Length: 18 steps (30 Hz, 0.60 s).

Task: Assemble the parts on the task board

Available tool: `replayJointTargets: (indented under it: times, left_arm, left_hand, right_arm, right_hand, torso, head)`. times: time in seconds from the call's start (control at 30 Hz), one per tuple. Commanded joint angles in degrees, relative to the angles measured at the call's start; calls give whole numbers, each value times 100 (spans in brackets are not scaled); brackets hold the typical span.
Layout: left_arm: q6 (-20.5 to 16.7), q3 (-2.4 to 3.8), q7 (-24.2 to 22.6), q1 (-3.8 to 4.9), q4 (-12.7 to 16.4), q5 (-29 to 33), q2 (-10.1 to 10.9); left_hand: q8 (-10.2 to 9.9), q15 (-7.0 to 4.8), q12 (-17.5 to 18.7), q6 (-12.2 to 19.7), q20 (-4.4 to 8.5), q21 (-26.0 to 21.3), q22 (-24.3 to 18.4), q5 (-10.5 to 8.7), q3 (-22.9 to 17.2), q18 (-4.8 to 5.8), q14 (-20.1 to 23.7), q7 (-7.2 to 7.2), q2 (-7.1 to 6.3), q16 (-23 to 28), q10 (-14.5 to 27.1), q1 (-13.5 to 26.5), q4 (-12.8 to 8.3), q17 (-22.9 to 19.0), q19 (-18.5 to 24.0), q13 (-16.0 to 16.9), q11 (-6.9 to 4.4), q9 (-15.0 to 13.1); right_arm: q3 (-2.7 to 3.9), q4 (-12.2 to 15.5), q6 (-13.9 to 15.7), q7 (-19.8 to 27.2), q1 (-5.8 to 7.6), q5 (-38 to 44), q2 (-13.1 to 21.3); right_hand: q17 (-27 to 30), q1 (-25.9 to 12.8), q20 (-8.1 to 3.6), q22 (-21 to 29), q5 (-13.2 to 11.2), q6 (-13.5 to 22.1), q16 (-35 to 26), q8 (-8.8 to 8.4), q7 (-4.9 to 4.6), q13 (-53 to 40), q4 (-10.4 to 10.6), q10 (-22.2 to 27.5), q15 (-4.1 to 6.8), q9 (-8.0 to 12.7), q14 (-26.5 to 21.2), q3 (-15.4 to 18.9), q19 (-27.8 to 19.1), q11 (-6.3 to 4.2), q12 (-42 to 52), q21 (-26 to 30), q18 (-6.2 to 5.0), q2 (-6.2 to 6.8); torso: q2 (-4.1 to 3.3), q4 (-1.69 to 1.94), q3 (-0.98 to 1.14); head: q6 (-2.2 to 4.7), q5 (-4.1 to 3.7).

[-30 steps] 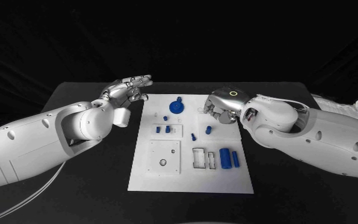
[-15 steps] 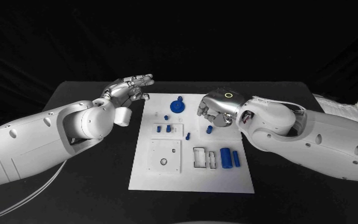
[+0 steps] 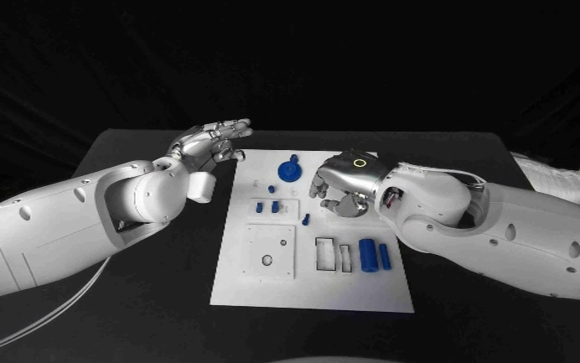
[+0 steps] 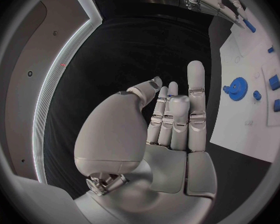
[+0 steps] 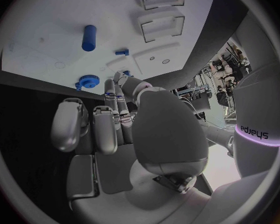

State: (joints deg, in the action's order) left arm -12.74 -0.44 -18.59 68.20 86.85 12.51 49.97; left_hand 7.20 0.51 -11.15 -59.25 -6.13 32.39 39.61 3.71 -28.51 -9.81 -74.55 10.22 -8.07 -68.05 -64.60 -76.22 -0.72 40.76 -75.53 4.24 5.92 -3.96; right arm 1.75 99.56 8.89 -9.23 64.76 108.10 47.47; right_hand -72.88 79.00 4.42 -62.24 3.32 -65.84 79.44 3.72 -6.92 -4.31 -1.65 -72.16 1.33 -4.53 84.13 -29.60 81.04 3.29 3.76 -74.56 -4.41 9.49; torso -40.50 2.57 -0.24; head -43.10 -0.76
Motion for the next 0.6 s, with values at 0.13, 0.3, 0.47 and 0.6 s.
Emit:
replayJointTargets:
  times: [0.13, 0.3, 0.47, 0.6]
  left_arm:
    - [131, 3, -9, 1, 23, -33, -1]
    - [136, 3, 0, 2, 32, -38, 2]
    - [147, 3, 9, 2, 36, -57, 3]
    - [153, 3, 14, 2, 41, -62, 2]
  left_hand:
    - [16, 15, -38, 28, 16, -36, -6, 21, 3, -52, 38, 1, 13, 33, 47, -58, -47, -9, 39, -6, -5, 8]
    - [17, 16, -41, 33, 14, -38, -7, 16, 9, -51, 42, 3, 10, 34, 53, -56, -50, -13, 40, -6, -3, 8]
    - [17, 19, -44, 39, 13, -40, -8, 11, 17, -51, 46, 6, 7, 36, 60, -53, -52, -22, 42, -7, 0, 8]
    - [17, 19, -44, 39, 13, -40, -8, 11, 17, -51, 46, 6, 7, 36, 60, -53, -52, -22, 42, -7, 0, 8]
  right_arm:
    - [-42, -171, -345, 208, -6, 215, -173]
    - [-94, -338, -438, 252, -24, 349, -346]
    - [-125, -469, -466, 247, -50, 527, -504]
    - [-134, -532, -491, 236, -57, 605, -583]
  right_hand:
    - [17, -60, -5, 11, -19, 68, -18, -14, 23, 8, -5, 39, 30, 14, 282, 83, -35, -22, 20, 38, -102, 37]
    - [11, -19, -60, 11, -21, 94, -12, -6, 67, -48, -34, -124, 85, 19, 286, 178, -36, -88, 140, 44, -103, 14]
    - [9, -3, -98, 2, -22, 104, -9, -3, 90, -98, -54, -211, 110, 22, 289, 256, -31, -121, 222, 42, -101, 12]
    - [17, -20, -100, 7, -21, 100, -14, 1, 85, -101, -48, -170, 99, 21, 288, 295, -31, -112, 214, 46, -98, 15]
  torso:
    - [-1, 6, -4]
    - [-10, 6, 2]
    - [-5, 9, -2]
    - [-3, 6, -4]
  head:
    - [-17, 35]
    - [-40, 64]
    - [-68, 80]
    - [-86, 88]
